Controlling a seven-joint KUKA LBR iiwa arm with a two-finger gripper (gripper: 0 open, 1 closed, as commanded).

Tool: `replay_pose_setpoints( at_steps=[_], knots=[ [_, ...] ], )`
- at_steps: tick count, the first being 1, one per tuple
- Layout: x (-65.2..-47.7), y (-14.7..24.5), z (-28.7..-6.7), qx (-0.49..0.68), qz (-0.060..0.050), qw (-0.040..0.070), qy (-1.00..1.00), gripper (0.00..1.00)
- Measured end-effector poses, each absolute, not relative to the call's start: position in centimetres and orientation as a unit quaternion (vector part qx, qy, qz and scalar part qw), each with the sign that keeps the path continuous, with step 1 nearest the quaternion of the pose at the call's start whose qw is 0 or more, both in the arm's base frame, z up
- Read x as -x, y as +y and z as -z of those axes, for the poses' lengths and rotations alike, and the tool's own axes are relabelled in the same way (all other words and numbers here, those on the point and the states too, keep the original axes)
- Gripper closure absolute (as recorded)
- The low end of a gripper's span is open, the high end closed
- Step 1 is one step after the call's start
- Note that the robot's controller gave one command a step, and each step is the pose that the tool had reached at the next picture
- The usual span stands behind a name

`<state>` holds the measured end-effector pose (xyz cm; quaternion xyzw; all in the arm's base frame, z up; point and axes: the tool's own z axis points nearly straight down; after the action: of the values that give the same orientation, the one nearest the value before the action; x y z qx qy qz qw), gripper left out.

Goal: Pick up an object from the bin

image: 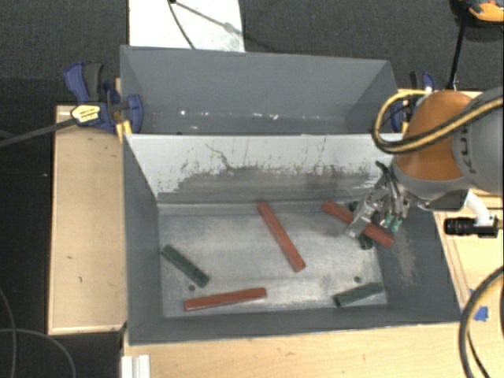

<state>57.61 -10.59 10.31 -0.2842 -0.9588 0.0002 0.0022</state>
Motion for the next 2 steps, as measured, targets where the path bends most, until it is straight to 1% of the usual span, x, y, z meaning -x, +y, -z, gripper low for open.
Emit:
replay_pose_setpoints(
  at_steps=[2],
  knots=[
    [-57.7, -10.6, -14.6, 0.283, 0.000, 0.000, -0.959, 1.00]
  ],
)
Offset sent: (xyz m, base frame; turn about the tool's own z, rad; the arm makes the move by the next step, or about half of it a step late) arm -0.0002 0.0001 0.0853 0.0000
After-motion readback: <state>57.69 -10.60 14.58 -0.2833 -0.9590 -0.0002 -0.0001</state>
